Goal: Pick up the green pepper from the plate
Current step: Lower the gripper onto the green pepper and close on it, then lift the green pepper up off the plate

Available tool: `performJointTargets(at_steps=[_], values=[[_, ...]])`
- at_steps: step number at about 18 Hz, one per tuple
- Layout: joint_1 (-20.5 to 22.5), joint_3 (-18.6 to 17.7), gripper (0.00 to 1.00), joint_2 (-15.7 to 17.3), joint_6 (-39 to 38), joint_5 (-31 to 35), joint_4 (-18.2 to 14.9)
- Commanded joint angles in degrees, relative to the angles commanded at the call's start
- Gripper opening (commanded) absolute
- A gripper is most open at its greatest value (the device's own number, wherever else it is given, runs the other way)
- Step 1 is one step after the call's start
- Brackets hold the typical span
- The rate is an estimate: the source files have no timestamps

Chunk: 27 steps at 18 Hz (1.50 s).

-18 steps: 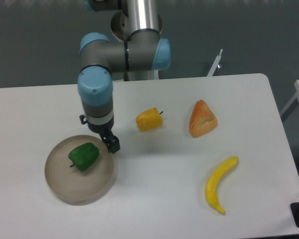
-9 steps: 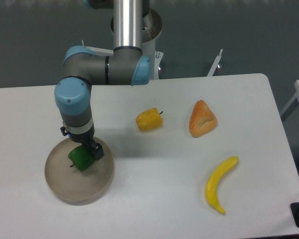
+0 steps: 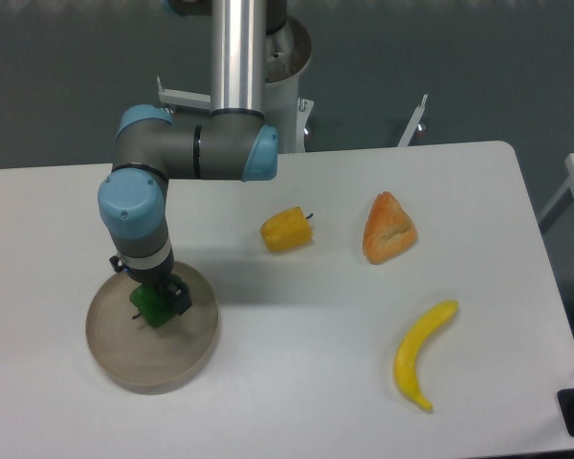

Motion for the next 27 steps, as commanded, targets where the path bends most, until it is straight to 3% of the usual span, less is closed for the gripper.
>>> performJointTargets(at_steps=[2, 4, 5, 11, 18, 23, 27], values=[[0.0, 0.0, 0.57, -0.01, 0.17, 0.09, 0.1], [0.09, 0.0, 0.3, 0.35, 0.35, 0.0, 0.1], [0.09, 0.0, 0.25, 0.52, 0.35, 0.09, 0.18], [3.68, 0.18, 0.25, 5.79, 0.88, -1.22, -0.17], [12.64, 0.09, 0.31, 10.98, 1.92, -1.06, -2.88], [18.71, 2.99, 0.31, 12.48, 18.42, 0.78, -12.99], [23.89, 4.12, 0.32, 11.87, 30.37, 1.23, -13.53]])
